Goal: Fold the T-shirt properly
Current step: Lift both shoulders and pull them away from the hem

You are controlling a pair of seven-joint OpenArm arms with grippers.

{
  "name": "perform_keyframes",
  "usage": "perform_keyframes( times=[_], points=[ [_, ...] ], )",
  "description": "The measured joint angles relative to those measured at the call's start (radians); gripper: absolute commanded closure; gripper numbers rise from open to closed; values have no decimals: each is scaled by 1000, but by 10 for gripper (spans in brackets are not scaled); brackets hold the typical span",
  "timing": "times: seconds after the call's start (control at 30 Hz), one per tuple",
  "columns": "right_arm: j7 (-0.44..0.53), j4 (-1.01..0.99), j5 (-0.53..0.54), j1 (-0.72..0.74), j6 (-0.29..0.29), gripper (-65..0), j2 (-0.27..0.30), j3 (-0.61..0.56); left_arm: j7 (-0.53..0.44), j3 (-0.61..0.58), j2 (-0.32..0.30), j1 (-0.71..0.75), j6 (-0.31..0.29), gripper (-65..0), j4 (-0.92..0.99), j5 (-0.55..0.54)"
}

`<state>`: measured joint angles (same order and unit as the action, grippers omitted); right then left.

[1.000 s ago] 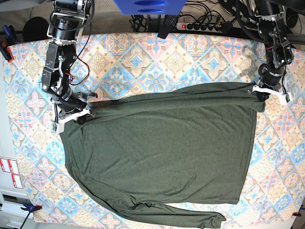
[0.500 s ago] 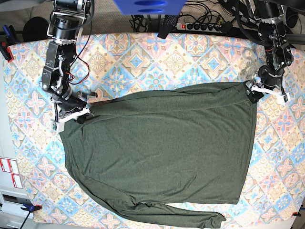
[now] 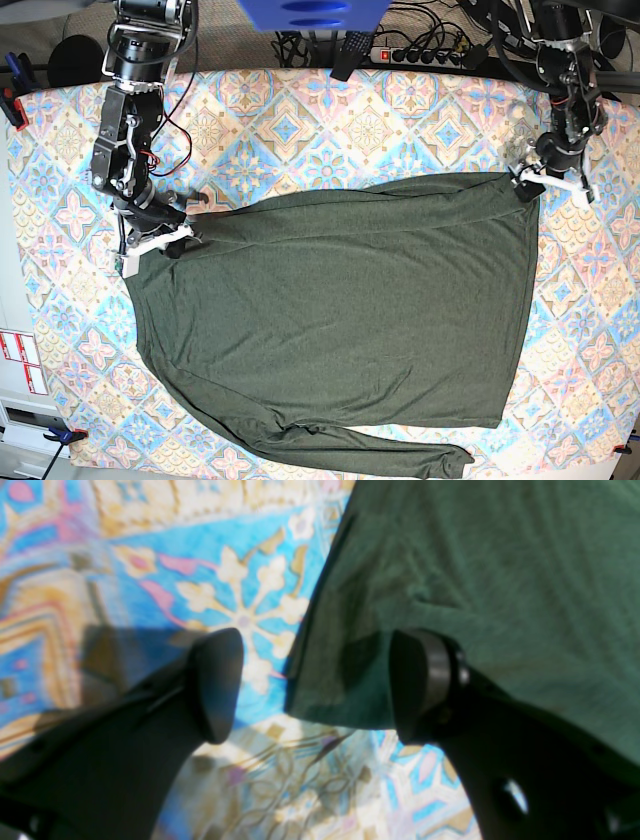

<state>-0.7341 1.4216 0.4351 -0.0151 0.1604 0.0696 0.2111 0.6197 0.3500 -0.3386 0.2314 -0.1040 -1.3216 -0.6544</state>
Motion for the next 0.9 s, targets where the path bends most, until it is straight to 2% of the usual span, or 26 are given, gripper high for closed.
perform_keyframes(
  times=[0.17,0.23,0.3,0.37,0.43,0.5,0.7,0.9],
  points=[
    [0,0,-1,0,-4,-3,0,0,-11,-58,-5,-37,2,-448,25,2],
    [0,0,0,0,-3,-3,0,0,-17,-72,3,-37,2,-406,25,2],
    [0,0,0,1,-3,-3,0,0,-27,-72,13,-37,2,-318,23,0],
    [0,0,0,0,-3,-3,0,0,-22,-72,26,-37,0,-176,22,-5],
    [0,0,0,0,-3,-3,0,0,-5,-78,28,-43,-3,-67,23,-9],
    [0,0,0,0,-3,-3,0,0,5,-79,28,-47,-2,0,24,-8],
    [0,0,0,0,-3,-3,0,0,5,-77,27,-47,-3,0,24,-9],
    [9,21,3,-19,1,-2,0,5,18,-76,0,66,0,0,-76,-9]
  ],
)
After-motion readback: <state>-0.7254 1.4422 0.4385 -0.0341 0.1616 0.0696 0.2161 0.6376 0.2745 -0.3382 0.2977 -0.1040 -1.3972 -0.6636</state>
